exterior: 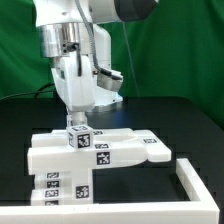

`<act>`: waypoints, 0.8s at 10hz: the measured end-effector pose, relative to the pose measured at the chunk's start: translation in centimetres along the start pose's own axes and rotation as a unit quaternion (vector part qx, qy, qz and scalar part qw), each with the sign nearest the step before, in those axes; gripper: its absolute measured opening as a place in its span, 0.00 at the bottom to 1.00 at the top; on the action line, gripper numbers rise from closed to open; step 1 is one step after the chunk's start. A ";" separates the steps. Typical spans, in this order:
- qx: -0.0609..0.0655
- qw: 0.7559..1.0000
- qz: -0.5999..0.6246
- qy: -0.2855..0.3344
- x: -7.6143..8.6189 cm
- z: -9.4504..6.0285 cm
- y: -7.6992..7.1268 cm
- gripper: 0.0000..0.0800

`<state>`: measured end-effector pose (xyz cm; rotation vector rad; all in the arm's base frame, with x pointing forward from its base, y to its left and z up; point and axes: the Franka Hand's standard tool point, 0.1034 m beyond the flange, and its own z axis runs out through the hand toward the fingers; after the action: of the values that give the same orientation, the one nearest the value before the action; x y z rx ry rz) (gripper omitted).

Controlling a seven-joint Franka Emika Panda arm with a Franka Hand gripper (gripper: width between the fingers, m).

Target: Assemble chair

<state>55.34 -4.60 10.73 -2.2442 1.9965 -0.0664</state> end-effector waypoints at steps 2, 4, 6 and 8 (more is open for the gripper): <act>0.000 1.000 0.016 0.000 0.0 0.0 0.0 0.35; -0.001 1.000 0.015 0.000 -0.1 0.1 0.0 0.45; -0.001 1.000 0.015 0.000 -0.1 0.1 0.0 0.67; -0.001 1.000 0.014 0.000 0.0 0.0 0.0 0.81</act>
Offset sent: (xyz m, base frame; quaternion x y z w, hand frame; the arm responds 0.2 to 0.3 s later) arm 0.0000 0.0000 0.0000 0.0000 0.0000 0.0000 1.0000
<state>55.32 -4.58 10.71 -2.2168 2.0272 -0.0624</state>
